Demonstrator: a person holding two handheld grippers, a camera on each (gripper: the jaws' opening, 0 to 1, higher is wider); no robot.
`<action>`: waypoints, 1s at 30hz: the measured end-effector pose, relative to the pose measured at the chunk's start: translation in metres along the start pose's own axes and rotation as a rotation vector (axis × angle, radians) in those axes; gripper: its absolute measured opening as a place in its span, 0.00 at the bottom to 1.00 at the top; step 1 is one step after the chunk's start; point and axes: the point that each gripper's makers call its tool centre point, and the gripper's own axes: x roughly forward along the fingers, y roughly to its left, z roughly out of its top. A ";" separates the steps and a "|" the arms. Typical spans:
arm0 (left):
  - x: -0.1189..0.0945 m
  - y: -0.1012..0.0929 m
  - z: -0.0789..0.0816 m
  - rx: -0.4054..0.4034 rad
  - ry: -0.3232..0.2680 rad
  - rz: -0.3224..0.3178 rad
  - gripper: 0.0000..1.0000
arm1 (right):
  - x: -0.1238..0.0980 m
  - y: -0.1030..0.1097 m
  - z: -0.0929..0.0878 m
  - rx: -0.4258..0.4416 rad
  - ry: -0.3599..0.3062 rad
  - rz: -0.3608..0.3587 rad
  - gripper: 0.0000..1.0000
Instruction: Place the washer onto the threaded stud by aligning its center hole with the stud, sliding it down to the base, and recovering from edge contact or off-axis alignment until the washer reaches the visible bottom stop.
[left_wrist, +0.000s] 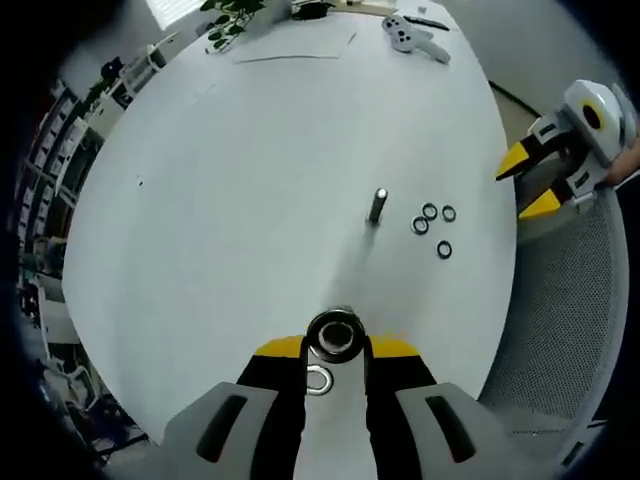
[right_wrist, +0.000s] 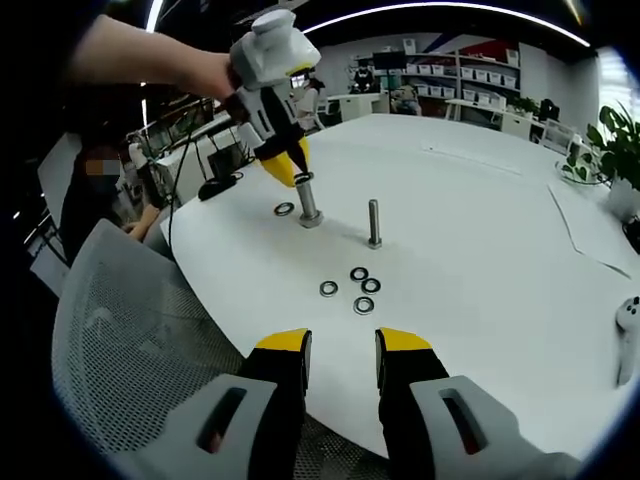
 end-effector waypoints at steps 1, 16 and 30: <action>0.000 -0.001 0.000 -0.004 0.000 -0.004 0.19 | 0.000 0.000 0.000 -0.001 0.000 0.000 0.29; 0.018 -0.001 -0.002 0.035 0.045 -0.008 0.19 | 0.000 -0.001 -0.001 -0.002 0.005 -0.006 0.28; 0.039 -0.003 -0.010 0.025 0.078 -0.030 0.19 | 0.000 -0.003 -0.001 0.002 0.005 -0.013 0.28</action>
